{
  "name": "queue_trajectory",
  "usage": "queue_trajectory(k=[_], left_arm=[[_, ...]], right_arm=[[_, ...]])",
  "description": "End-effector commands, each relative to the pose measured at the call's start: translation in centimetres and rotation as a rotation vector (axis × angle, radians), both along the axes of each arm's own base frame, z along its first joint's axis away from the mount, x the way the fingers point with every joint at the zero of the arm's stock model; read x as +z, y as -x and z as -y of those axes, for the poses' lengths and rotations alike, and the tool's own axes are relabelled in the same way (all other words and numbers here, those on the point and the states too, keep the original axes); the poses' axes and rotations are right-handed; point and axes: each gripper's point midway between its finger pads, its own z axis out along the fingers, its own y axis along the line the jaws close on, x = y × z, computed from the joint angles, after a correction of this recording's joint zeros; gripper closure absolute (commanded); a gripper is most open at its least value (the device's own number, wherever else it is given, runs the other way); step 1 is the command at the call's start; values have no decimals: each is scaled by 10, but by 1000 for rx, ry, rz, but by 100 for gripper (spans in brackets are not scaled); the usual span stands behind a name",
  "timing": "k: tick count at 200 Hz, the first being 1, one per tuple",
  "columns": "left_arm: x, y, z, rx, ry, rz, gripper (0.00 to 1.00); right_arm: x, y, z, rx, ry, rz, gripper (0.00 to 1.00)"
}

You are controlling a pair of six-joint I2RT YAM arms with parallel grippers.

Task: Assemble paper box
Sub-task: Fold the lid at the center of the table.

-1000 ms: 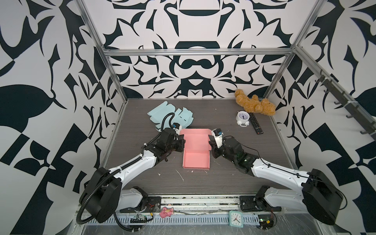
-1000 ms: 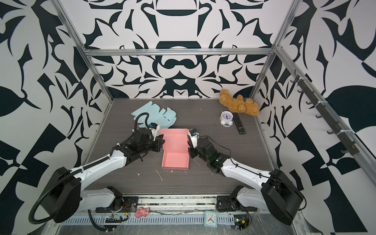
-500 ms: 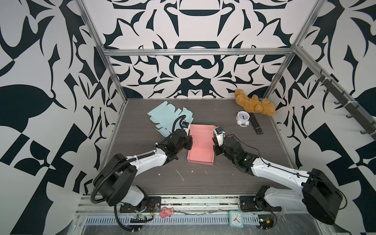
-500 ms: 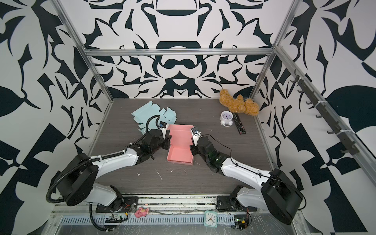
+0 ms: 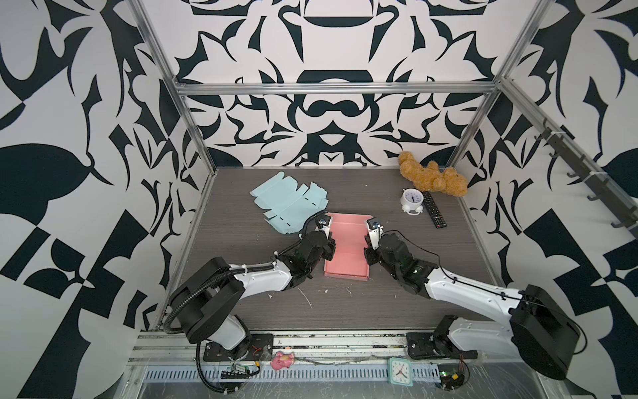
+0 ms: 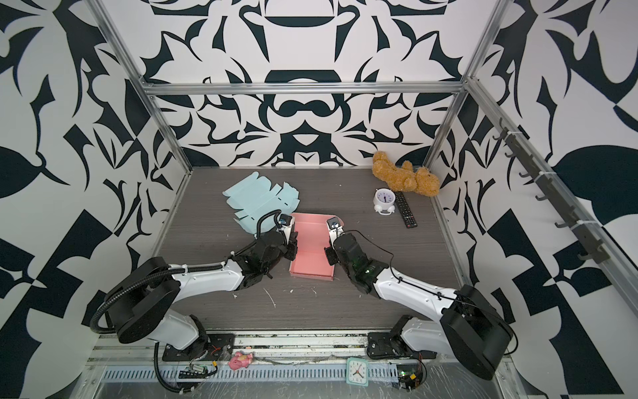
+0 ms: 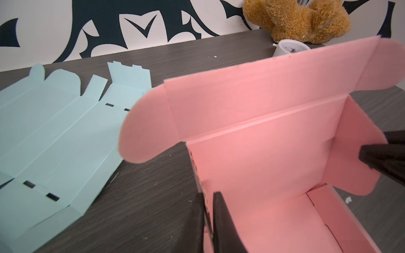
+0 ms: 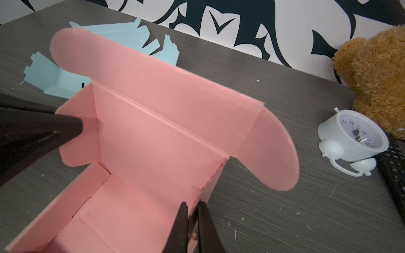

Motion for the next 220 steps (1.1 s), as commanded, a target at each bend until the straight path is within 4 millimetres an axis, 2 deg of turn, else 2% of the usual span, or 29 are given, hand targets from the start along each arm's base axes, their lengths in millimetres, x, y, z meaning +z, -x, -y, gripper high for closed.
queue_trajectory(k=[1,36,86,189,220], left_arm=[[6,12,18,-54,43,64,87],[-1,18,23,-48,48,86,87],[-14,25,19,-14,51,64,87],[-23,36,16,62,-2,93,89],[-20,42,18,78,-20,119,90]], right_arm=[[12,7,-14,59,-71,18,88],[3,11,-12,56,-74,-3,88],[-2,16,-8,48,-97,-19,88],[-12,24,-3,34,-124,-58,86],[-16,26,-2,31,-123,-76,84]])
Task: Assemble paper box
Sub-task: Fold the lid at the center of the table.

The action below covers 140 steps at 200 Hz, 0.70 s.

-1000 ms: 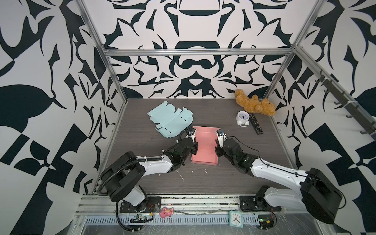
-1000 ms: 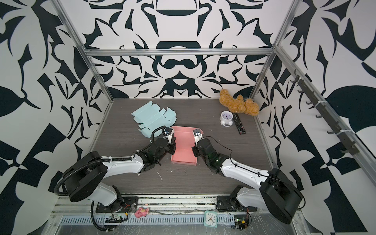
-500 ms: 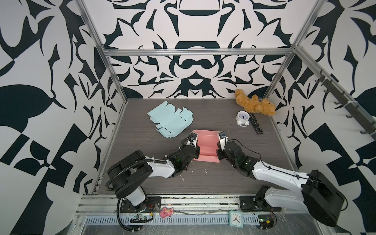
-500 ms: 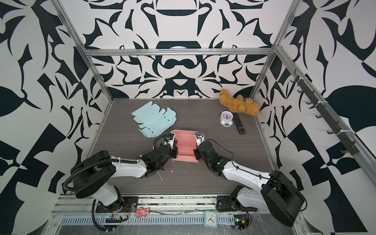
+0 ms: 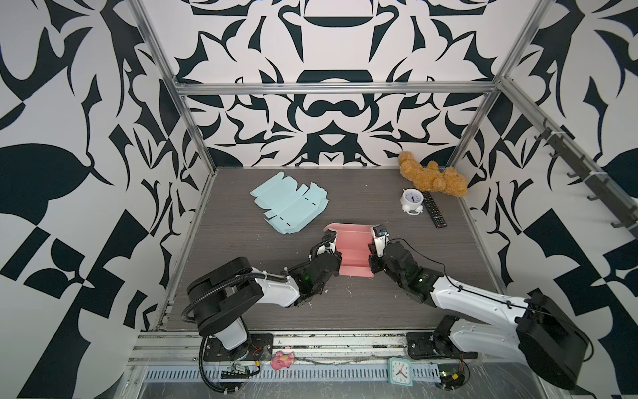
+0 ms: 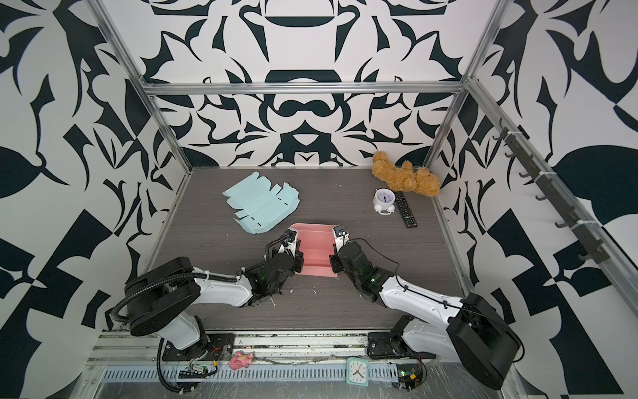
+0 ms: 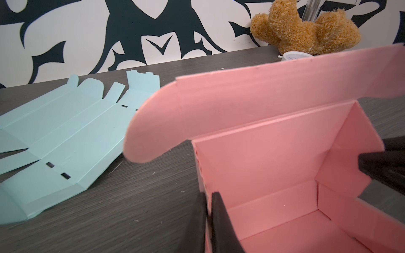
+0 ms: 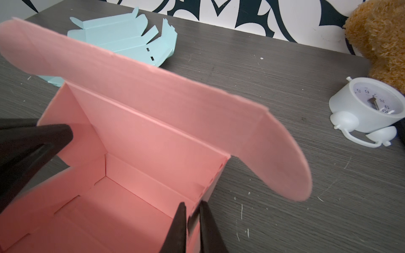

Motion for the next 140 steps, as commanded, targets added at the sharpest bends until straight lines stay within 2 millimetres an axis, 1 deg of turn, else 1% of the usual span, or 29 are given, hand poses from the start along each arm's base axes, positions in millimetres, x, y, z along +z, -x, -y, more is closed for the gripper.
queue_trajectory(k=[1,29,68,103,140], left_arm=[[-8,14,10,-34,-18,-3,90],[-7,22,11,-22,-34,15,90],[-10,27,12,-3,-57,30,90],[-9,32,14,1,-83,50,89],[-6,41,26,-21,-125,78,87]], right_arm=[[1,8,-12,49,-48,-22,84],[-1,11,-8,40,-52,-34,82],[-5,16,1,1,-60,-54,75],[-14,18,18,-90,-55,-86,70],[-19,22,21,-118,-80,-117,69]])
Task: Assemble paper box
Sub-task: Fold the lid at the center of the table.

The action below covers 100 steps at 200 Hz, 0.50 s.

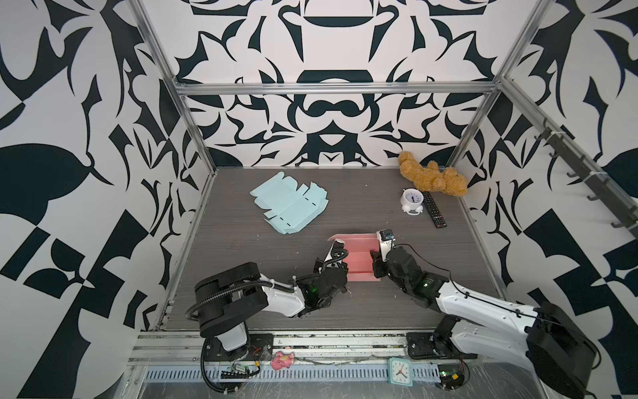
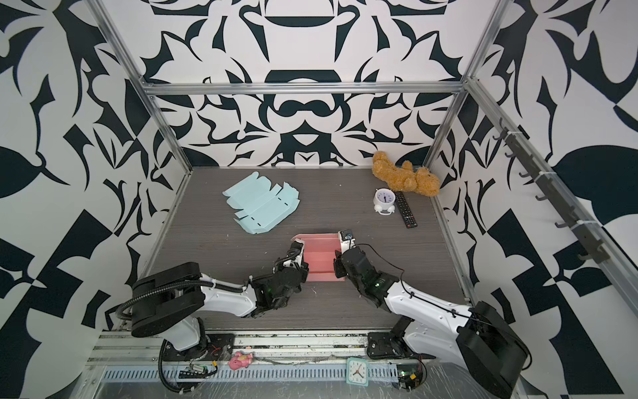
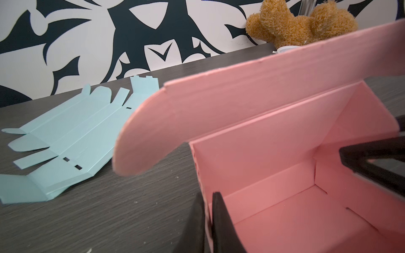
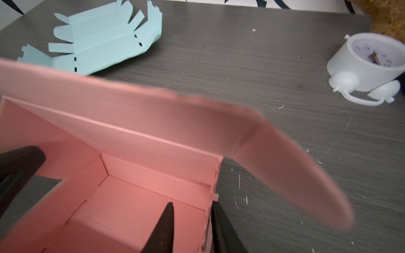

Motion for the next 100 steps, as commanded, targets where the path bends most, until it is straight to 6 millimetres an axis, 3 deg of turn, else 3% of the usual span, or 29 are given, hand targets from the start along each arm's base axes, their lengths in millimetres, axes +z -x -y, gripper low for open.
queue_trajectory(k=[1,80,100], left_arm=[[-3,8,13,-25,-53,19,87],[-7,22,25,-74,-38,-12,81],[-12,23,27,-76,-44,-28,81]], right_arm=[[-2,3,3,-35,-32,-23,69],[-10,9,11,-61,-27,-43,68],[-10,11,14,-66,-33,-45,64]])
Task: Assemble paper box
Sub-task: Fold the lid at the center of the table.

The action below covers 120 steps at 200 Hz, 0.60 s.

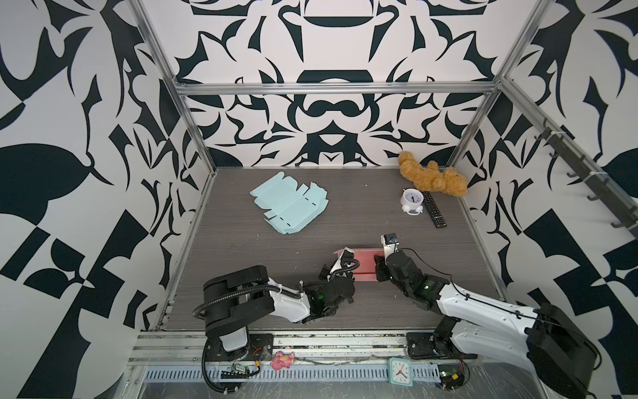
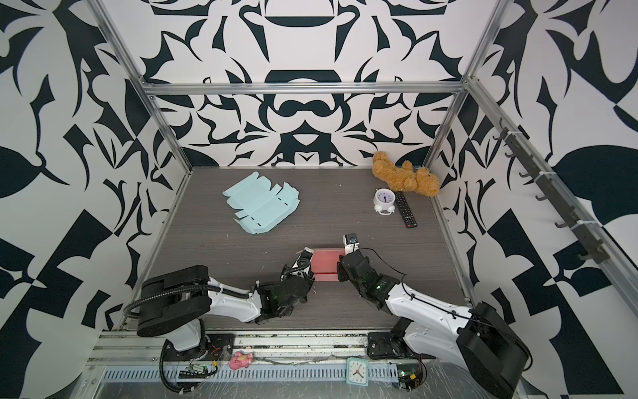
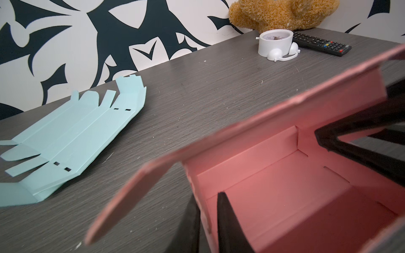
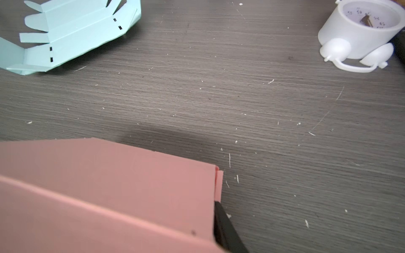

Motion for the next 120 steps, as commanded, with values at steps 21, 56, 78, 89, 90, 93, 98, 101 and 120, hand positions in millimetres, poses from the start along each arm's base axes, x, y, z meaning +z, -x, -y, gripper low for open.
queue_trajectory(k=[21,56,78,89,90,93,98,101,120], left_arm=[[-2,3,10,-13,24,-33,81],[-10,4,10,-7,17,-61,81],[-12,3,12,-6,16,-64,81],[-13,3,13,-6,13,-67,81],[-13,3,13,-7,14,-67,81],[-13,3,13,-6,11,-67,81],[-14,3,13,-7,8,-69,81],[-14,3,13,-8,10,-70,81],[-15,3,13,-3,9,-75,81]], right_arm=[[5,7,6,-20,-39,4,52],[3,18,17,-50,-61,-12,35],[3,24,22,-66,-96,-21,31],[5,27,22,-63,-116,-18,30],[6,27,22,-62,-118,-17,30],[7,27,22,-61,-122,-16,30],[8,28,23,-60,-127,-16,30],[9,29,24,-61,-129,-16,30],[13,33,27,-64,-141,-10,30]])
